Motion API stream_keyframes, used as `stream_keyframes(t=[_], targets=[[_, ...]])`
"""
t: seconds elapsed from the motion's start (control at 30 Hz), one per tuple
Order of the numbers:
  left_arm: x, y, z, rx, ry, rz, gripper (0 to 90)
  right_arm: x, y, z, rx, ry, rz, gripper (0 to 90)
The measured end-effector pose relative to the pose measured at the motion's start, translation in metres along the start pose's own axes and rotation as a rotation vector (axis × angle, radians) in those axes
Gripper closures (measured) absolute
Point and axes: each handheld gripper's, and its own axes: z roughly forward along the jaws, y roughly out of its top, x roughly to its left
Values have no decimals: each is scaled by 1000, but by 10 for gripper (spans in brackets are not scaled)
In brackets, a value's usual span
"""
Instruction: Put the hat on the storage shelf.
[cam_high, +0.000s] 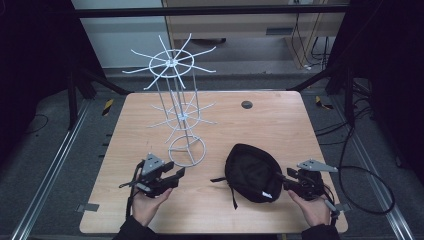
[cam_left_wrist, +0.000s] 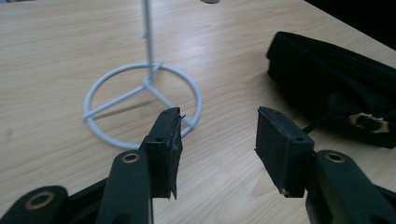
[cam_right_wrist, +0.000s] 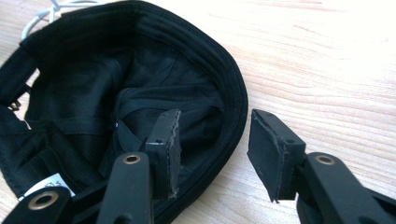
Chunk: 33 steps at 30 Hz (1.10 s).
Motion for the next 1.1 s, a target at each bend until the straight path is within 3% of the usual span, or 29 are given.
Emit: stream_keyframes(t=[0.4, 0.77, 1.1], targets=[[-47, 20, 34, 8, -73, 65, 518, 3, -3, 5, 26, 2, -9, 550], [-72, 28, 69, 30, -94, 62, 514, 4, -5, 8, 41, -1, -23, 547], [-87, 40, 95, 49, -94, 72, 498, 4, -7, 11, 52, 1, -21, 545]])
